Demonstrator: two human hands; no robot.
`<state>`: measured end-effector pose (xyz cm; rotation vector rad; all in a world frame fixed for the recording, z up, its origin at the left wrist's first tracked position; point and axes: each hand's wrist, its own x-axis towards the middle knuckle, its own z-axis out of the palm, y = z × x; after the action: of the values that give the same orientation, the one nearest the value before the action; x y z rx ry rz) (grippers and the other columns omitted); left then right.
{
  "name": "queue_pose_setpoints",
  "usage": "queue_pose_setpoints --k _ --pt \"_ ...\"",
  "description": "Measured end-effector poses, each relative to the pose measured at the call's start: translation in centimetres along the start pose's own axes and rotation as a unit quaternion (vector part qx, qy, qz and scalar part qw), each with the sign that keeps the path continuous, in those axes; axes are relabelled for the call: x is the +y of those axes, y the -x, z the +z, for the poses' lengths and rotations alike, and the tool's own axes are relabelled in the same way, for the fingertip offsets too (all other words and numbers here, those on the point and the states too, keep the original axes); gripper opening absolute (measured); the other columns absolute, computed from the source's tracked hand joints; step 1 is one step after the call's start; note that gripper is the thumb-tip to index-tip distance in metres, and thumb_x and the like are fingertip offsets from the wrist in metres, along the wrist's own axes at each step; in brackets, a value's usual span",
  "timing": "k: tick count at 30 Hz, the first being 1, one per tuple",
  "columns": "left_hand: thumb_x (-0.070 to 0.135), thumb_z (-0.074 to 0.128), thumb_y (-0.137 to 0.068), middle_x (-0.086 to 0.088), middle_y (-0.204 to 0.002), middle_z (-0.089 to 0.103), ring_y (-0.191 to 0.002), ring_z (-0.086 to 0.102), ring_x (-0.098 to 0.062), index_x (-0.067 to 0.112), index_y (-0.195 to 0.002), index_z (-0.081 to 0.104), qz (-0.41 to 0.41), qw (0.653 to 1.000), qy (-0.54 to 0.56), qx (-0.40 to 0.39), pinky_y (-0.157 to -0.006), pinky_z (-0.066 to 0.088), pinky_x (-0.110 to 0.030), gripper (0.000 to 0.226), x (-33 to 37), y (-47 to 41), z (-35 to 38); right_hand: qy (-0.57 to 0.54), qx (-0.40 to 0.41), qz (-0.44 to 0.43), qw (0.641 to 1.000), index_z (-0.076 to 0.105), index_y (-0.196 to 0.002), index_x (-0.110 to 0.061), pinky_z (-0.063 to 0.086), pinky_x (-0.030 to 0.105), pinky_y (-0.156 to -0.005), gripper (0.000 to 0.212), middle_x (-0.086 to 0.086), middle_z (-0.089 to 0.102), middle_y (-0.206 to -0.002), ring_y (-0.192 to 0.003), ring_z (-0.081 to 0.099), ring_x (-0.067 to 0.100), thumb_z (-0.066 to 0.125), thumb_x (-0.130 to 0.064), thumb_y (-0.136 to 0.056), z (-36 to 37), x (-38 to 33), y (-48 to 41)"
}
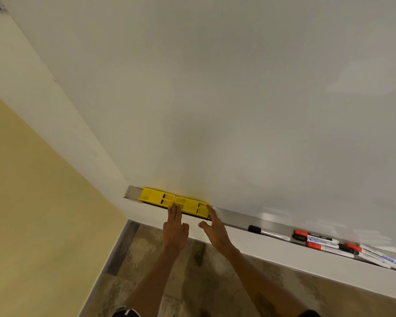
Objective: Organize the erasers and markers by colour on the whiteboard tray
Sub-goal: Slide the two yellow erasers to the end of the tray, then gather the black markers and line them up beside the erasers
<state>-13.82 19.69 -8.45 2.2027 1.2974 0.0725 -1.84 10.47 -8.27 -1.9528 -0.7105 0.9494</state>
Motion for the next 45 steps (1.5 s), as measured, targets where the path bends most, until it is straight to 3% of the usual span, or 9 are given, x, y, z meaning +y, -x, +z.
queue_pose_setpoints --k 6,10,15,22,27,31,36,41,45 --pt "0.015 0.046 -0.099 -0.004 -0.163 0.015 -0.151 0.017 -0.023 0.012 -0.154 0.023 0.036 0.997 0.045 0.058 -0.115 0.024 -0.047 0.060 2.6 2.0 2.6 0.104 0.072 -0.067 0.990 0.038 -0.147 -0.020 0.035 0.035 -0.112 0.052 0.001 0.040 -0.152 -0.138 0.038 0.020 0.052 -0.015 -0.097 -4.5 2.2 2.7" --pt "0.016 0.047 -0.100 -0.001 -0.157 0.034 -0.144 0.034 -0.019 0.016 -0.150 0.036 0.054 0.985 0.131 0.095 -0.115 0.022 -0.038 0.052 6.4 5.4 6.2 0.182 0.128 -0.073 0.972 0.046 -0.138 -0.017 0.047 0.039 -0.102 0.044 0.004 0.048 -0.141 -0.129 0.045 0.023 0.051 -0.013 -0.094 -9.7 5.6 5.1" --pt "0.030 0.046 -0.101 0.003 -0.153 0.041 -0.140 0.040 -0.016 0.024 -0.148 0.040 0.039 0.977 0.208 0.035 -0.115 0.036 -0.041 0.048 10.6 9.5 11.0 0.275 0.162 -0.068 0.945 0.048 -0.134 -0.012 0.052 0.035 -0.090 0.040 0.006 0.050 -0.134 -0.121 0.048 0.024 0.052 -0.011 -0.095 -16.2 8.6 7.0" --pt "0.039 0.047 -0.098 0.001 -0.151 0.044 -0.138 0.043 -0.017 0.022 -0.143 0.045 -0.013 0.960 0.277 -0.048 -0.112 0.036 -0.032 0.049 14.7 13.5 13.6 0.355 0.090 -0.092 0.926 0.056 -0.122 -0.010 0.053 0.037 -0.088 0.027 0.008 0.054 -0.124 -0.114 0.050 0.026 0.053 -0.016 -0.096 -19.9 12.0 6.8" --pt "0.030 0.053 -0.099 0.004 -0.142 0.046 -0.135 0.045 -0.021 0.014 -0.144 0.045 -0.160 0.901 0.391 -0.099 -0.111 0.034 -0.031 0.048 16.3 13.0 14.8 0.332 0.076 -0.099 0.935 0.059 -0.121 -0.012 0.053 0.034 -0.085 0.025 0.004 0.053 -0.121 -0.113 0.048 0.022 0.055 -0.010 -0.096 -20.5 12.7 5.9" --pt "0.020 0.051 -0.100 -0.013 -0.143 0.051 -0.131 0.051 -0.031 0.005 -0.141 0.044 -0.231 0.812 0.524 -0.107 -0.111 0.040 -0.041 0.044 17.3 12.2 15.5 0.305 0.082 -0.099 0.944 0.064 -0.117 -0.012 0.054 0.035 -0.080 0.028 0.004 0.059 -0.113 -0.108 0.051 0.022 0.058 -0.002 -0.093 -21.2 13.2 6.0" --pt "0.033 0.053 -0.098 -0.011 -0.129 0.062 -0.121 0.058 -0.030 0.008 -0.132 0.052 -0.229 0.761 0.600 -0.092 -0.108 0.043 -0.045 0.042 19.7 12.7 15.3 0.246 0.106 -0.137 0.954 0.066 -0.119 -0.014 0.050 0.028 -0.081 0.032 0.000 0.064 -0.112 -0.102 0.055 0.017 0.062 -0.002 -0.090 -21.2 14.4 9.7" --pt "0.024 0.053 -0.099 -0.014 -0.123 0.067 -0.112 0.064 -0.031 0.002 -0.129 0.055 -0.243 0.725 0.639 -0.087 -0.096 0.053 -0.042 0.037 22.5 13.2 16.5 0.236 0.064 -0.151 0.958 0.064 -0.121 -0.022 0.049 0.027 -0.080 0.033 -0.001 0.066 -0.109 -0.097 0.054 0.016 0.066 -0.013 -0.090 -21.9 16.4 13.1" --pt "0.019 0.054 -0.099 -0.016 -0.120 0.068 -0.103 0.068 -0.029 -0.001 -0.126 0.057 -0.249 0.711 0.652 -0.085 -0.082 0.058 -0.037 0.034 24.2 14.1 17.5 0.267 0.056 -0.141 0.952 0.059 -0.130 -0.021 0.046 0.032 -0.097 0.035 0.000 0.062 -0.126 -0.115 0.052 0.017 0.058 -0.028 -0.096 -24.7 17.3 14.0"
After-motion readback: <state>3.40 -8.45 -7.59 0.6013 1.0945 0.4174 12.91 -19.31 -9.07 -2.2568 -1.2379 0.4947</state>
